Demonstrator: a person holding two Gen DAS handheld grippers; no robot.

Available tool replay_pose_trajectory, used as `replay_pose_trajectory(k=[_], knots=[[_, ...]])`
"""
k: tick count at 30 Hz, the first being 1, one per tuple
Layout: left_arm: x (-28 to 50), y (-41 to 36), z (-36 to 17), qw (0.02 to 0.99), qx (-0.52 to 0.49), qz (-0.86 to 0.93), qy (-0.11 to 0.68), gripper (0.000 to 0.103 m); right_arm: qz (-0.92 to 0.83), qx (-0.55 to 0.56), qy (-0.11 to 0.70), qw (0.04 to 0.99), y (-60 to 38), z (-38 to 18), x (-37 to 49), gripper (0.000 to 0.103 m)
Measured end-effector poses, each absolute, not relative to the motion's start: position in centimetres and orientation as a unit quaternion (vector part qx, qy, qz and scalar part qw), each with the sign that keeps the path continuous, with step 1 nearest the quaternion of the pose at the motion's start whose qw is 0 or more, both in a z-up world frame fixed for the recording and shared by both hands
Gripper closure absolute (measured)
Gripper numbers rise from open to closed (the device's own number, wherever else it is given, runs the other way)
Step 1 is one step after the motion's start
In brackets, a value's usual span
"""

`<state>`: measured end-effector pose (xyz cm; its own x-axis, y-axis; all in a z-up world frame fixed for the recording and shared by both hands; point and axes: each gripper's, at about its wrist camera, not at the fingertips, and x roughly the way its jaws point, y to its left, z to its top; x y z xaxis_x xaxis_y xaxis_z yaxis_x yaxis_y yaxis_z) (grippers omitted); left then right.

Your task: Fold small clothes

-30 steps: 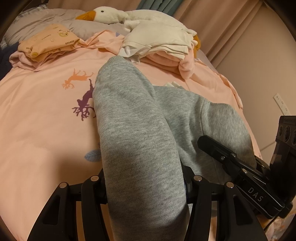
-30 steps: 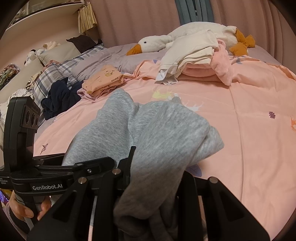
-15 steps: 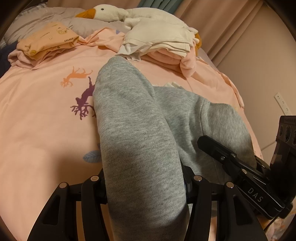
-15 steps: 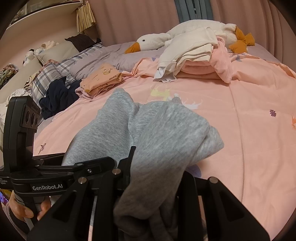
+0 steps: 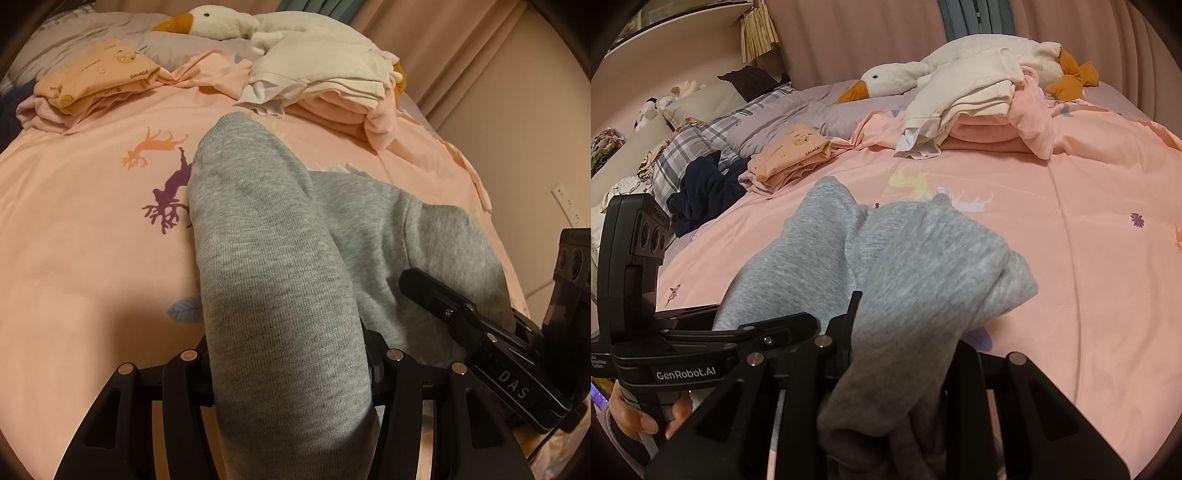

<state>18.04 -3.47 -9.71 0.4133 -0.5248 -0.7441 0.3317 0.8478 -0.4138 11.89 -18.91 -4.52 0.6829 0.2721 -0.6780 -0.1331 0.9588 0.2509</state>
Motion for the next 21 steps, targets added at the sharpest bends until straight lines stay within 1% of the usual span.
replay_pose_trajectory(k=[21], knots=[[18.6,-3.9,-10.2,0.836,-0.082,-0.246,0.483,0.049,0.099,0.11,0.402,0.904,-20.3,-5.9,12.2,0.076]])
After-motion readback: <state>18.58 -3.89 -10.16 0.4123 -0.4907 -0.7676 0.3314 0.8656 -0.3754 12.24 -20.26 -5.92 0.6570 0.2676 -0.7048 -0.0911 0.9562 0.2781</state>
